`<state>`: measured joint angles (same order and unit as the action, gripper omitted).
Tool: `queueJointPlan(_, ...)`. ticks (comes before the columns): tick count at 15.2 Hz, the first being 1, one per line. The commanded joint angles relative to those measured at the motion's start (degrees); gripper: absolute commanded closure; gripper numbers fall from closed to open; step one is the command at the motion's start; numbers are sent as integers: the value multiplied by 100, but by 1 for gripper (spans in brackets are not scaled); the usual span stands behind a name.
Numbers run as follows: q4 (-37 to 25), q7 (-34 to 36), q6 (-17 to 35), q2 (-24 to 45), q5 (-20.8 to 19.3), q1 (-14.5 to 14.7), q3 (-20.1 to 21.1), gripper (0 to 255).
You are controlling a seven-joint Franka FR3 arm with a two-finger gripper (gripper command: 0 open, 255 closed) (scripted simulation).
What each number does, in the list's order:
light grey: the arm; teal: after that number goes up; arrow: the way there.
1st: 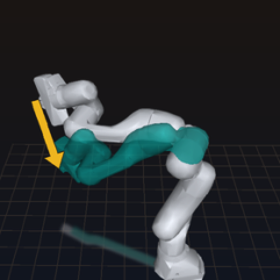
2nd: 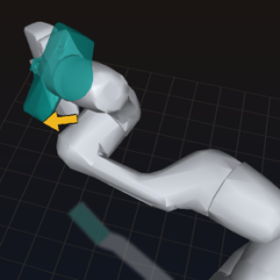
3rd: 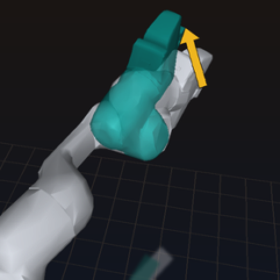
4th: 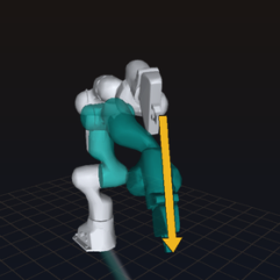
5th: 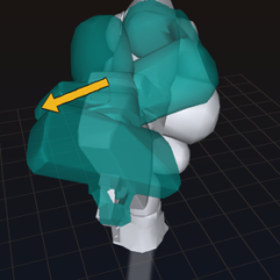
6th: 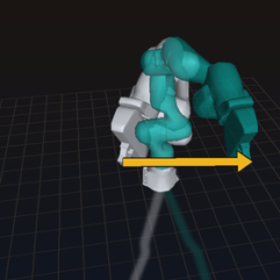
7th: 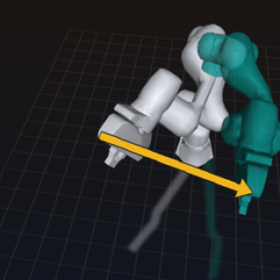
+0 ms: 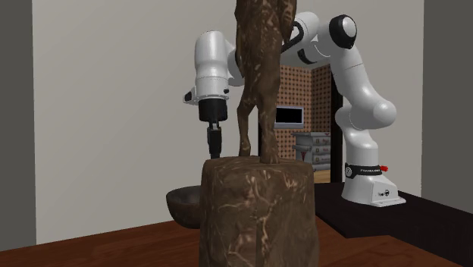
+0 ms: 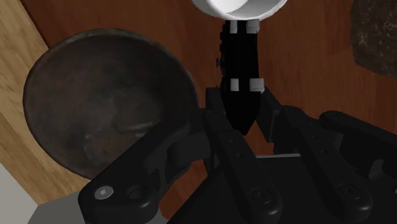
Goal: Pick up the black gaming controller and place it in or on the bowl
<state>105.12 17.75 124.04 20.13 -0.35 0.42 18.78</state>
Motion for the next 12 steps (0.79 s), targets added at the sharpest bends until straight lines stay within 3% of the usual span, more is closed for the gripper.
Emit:
queueJointPlan(1,-261,-204,-112,171,-29,-117,-80,255)
queueJointPlan(7,-1288,-796,-570,798,-117,-463,-312,255)
queueJointPlan(12,-1144,-796,-263,965,-155,-449,-336,255)
